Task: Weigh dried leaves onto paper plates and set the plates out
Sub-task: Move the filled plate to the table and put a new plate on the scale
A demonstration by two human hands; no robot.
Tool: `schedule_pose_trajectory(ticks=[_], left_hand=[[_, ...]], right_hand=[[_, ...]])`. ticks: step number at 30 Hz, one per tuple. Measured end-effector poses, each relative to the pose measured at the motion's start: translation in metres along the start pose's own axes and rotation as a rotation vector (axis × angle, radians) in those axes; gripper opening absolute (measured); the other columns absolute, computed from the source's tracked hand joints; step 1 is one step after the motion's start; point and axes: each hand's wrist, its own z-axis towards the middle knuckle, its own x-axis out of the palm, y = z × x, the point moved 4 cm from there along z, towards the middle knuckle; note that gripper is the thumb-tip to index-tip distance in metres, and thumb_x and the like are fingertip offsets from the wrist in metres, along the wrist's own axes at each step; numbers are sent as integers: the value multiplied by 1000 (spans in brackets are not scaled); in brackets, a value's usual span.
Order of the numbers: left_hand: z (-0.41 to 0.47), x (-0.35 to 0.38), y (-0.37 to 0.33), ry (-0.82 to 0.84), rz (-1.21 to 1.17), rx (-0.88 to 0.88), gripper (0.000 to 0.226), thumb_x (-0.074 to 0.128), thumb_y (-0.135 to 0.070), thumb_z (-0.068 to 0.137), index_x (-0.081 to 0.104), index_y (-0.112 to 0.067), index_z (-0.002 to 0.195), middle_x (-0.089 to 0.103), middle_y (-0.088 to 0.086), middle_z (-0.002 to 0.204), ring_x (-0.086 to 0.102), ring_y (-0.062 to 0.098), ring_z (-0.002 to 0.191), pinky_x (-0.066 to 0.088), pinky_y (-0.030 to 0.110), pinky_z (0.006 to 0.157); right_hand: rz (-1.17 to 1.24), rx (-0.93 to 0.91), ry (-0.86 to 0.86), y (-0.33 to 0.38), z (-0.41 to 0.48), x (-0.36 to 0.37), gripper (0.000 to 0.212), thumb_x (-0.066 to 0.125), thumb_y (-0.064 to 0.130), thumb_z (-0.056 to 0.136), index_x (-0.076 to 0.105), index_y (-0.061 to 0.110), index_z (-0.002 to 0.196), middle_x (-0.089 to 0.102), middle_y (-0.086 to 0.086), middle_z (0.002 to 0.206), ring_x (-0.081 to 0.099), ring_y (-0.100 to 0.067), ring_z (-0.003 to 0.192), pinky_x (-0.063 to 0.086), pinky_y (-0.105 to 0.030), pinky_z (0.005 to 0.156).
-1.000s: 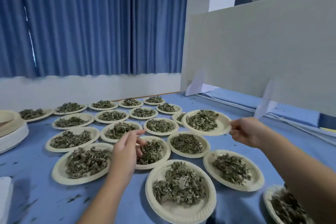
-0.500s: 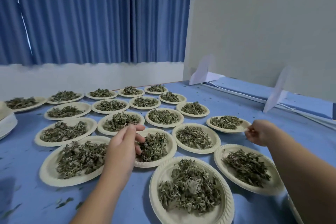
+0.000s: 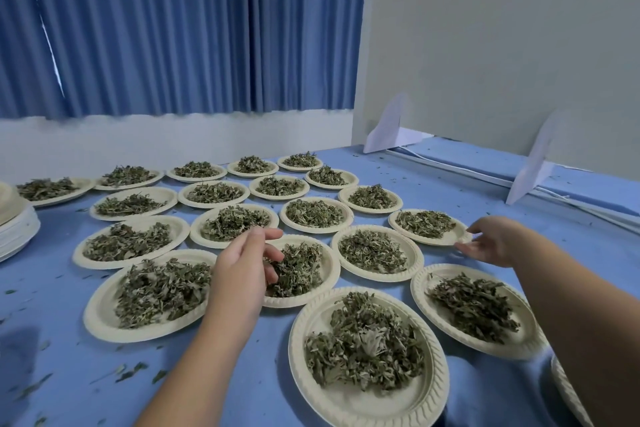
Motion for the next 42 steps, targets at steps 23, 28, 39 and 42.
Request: schedule_pose_trajectory(ticks=[23, 28, 39, 42], left_hand=[[-62, -236, -115, -119, 225, 109, 36, 45, -12, 99, 72, -15, 76, 62, -4, 59, 49, 9, 42, 33, 18, 39], [-89, -367, -111, -382, 694, 54, 32, 47, -21, 99, 72, -23, 78, 65, -3, 67, 52, 10, 48, 39, 26, 48], [-109, -440, -78, -527, 1188, -169, 25, 45, -35, 95, 60, -28, 76, 61, -7, 66, 57, 14, 59, 38, 27, 47], [-113, -440, -78, -540, 1265, -173, 24, 41, -36, 96, 59, -28, 82, 59, -6, 66, 56, 14, 56, 34, 26, 45]], right_hand=[[54, -291, 762, 49, -249, 252, 10, 52, 6, 94, 59, 0, 99, 67, -14, 71, 66, -20, 54, 56, -26, 49], [-88, -331, 962, 33, -327, 345, 11, 56, 12, 93, 62, 5, 98, 69, -9, 73, 67, -20, 60, 51, -26, 53], [-452, -952, 664, 51, -408, 495, 9, 57, 10, 88, 64, 10, 94, 65, -11, 90, 66, -22, 71, 54, -31, 56], [-764, -1270, 506, 67, -418, 538, 40, 64, 17, 86, 57, 12, 125, 57, -9, 122, 59, -27, 105, 48, -33, 84]])
